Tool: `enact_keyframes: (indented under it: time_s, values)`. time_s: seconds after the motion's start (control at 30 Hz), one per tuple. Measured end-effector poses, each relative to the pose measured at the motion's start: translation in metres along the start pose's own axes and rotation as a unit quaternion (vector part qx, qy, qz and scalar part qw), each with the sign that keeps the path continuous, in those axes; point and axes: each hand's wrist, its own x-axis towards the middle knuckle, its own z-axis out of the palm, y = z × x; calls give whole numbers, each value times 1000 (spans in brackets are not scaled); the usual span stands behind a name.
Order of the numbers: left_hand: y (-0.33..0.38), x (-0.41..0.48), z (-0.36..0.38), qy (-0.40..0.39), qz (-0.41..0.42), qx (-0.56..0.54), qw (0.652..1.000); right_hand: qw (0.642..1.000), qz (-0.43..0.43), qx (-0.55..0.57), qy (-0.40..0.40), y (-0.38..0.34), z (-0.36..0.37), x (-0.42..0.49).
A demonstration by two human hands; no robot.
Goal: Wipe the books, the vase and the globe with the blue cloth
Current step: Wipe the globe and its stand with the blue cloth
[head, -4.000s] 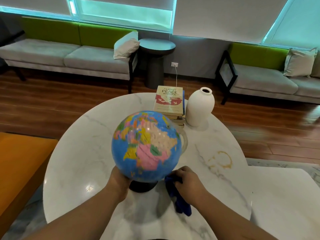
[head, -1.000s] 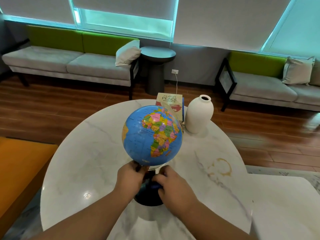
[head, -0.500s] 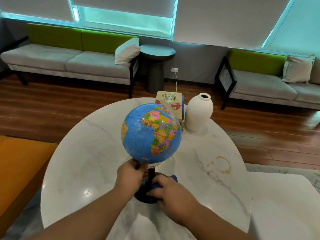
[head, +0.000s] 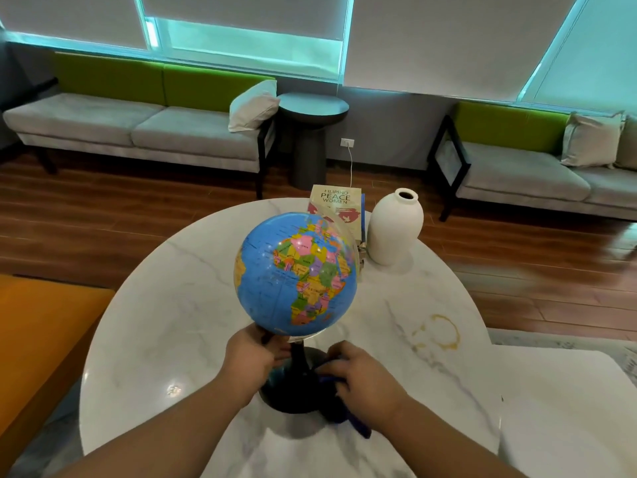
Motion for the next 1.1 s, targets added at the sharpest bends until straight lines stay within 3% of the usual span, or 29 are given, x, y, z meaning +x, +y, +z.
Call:
enact_keyframes:
  time_s: [0.1, 0.3, 0.53, 0.63, 0.7, 0.9, 1.0, 1.1]
  values:
    - [-1, -3, 0, 2, 3, -2, 1000, 997, 64, -29, 18, 7, -5, 5]
    - [-3, -1, -2, 12, 15, 13, 1000, 996, -72, 18, -47, -32, 7, -1]
    - [-7, 1, -4, 19, 1, 5, 1000, 992, 112, 40, 51, 18, -5, -6]
    - [-7, 6, -3, 16, -10, -16, 1000, 986, 130, 82, 68, 17, -4, -7]
    - [-10, 4, 0, -3, 31, -53, 998, 979, 142, 132, 58, 11, 0, -9]
    - [-26, 12, 3, 18, -20, -215, 976, 939, 214, 264, 46, -4, 16, -9]
    - [-27, 10, 0, 6, -13, -149, 989, 903, 227, 363, 22, -15, 22, -3]
    - [-33, 4, -13, -23, -10, -36, 999, 842, 262, 472, 7, -25, 29, 1]
